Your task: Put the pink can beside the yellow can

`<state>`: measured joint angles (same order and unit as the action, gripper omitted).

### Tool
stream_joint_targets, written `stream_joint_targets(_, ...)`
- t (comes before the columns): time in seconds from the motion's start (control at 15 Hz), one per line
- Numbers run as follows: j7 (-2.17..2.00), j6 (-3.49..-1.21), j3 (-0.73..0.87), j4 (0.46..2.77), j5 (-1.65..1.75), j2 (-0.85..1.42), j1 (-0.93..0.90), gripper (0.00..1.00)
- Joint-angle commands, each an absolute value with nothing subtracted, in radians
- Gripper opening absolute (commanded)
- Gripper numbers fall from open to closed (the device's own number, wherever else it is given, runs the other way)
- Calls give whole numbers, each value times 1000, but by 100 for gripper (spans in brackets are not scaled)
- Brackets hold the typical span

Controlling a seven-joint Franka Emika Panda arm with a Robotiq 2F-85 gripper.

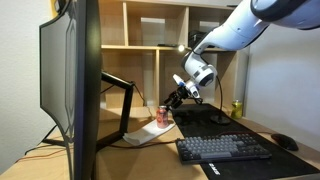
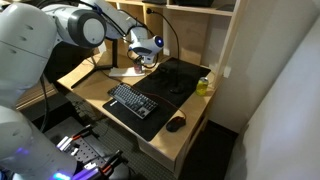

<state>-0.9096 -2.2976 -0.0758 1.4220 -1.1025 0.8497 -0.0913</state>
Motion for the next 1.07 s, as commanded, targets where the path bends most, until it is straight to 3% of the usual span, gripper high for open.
stream_joint_targets(0.0,-945,-2285,-63,1435,-1073,840,-100,100)
stream_joint_targets(1.0,-1008,-2198,-81,1418,-1029,853,-84,100)
